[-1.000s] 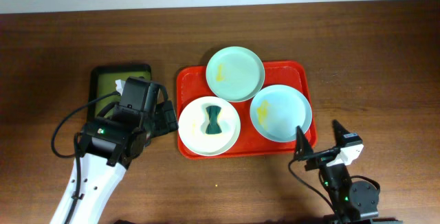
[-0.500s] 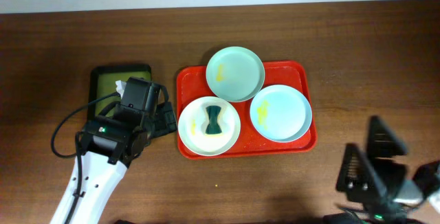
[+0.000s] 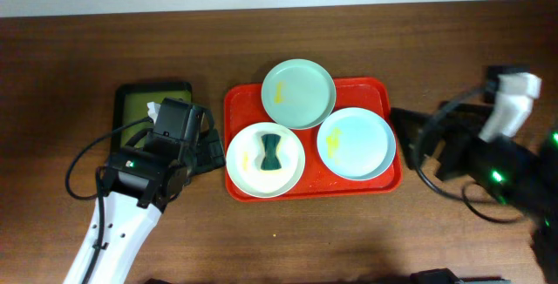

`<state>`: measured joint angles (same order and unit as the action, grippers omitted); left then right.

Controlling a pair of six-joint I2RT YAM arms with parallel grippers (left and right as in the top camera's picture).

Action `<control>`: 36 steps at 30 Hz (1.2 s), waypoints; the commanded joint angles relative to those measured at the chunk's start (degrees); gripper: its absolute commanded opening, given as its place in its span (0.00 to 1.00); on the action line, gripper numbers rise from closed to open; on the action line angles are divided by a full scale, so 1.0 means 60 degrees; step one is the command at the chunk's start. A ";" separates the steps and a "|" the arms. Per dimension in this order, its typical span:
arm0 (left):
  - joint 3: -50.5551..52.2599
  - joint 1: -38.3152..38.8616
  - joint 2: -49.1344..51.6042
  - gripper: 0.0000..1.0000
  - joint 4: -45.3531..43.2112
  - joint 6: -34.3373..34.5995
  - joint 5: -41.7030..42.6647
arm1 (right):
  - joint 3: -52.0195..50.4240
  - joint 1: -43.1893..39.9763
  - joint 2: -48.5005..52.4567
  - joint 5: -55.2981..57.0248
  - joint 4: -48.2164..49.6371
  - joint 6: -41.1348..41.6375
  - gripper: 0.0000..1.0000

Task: Clean dirty plates on tray and stack at the side
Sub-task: 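Grasp the white plate rim with the right gripper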

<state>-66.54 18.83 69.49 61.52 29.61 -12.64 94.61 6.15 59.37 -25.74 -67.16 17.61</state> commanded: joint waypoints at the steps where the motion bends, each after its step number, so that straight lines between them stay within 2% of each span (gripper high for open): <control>1: -0.0022 -0.0044 0.0015 0.99 -0.0025 -0.0051 0.0142 | -0.0204 0.0911 0.1927 -0.0608 -0.1009 -0.0645 0.79; 4: -0.0022 -0.0044 0.0015 0.99 -0.0022 -0.0051 0.0146 | -0.0612 0.1825 0.3639 0.0251 -0.1224 -0.0561 0.67; 9: -0.0022 -0.0044 0.0015 0.99 -0.0025 -0.0051 0.0146 | -0.1588 0.3016 0.5767 0.2186 0.0208 0.0871 0.66; 13: -0.0022 -0.0044 0.0015 0.99 -0.0022 -0.0051 0.0146 | -0.2357 0.3373 0.6845 0.1861 0.1916 0.0900 0.65; 16: -0.0022 -0.0044 0.0015 0.99 -0.0033 -0.0051 0.0146 | -0.2619 0.3541 0.7289 0.2000 0.2532 0.0874 0.59; 21: -0.0022 -0.0044 0.0022 0.99 -0.0055 -0.0051 0.0146 | -0.2663 0.3555 0.7916 0.2623 0.2634 0.0863 0.46; 22: -0.0022 -0.0044 0.0026 0.99 -0.0055 -0.0051 0.0149 | -0.2663 0.3555 0.8058 0.2612 0.2696 0.0863 0.40; 27: -0.0022 -0.0044 0.0026 0.99 -0.0055 -0.0051 0.0299 | -0.2663 0.3687 0.8725 0.2586 0.3031 0.0863 0.40; 28: -0.0022 -0.0044 0.0026 0.99 -0.0058 -0.0051 0.0386 | -0.2663 0.3687 0.8845 0.2586 0.3096 0.0863 0.36; 31: -0.0022 -0.0044 0.0026 0.99 -0.0058 -0.0051 0.0459 | -0.2663 0.3661 0.9209 0.2579 0.3246 0.0863 0.33; 36: -0.0022 -0.0044 0.0033 0.99 -0.0058 -0.0051 0.0463 | -0.2663 0.3650 0.9377 0.2452 0.3315 0.0608 0.33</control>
<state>-66.54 18.83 69.54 61.28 29.61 -10.50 79.05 27.68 115.09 -11.38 -47.46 22.48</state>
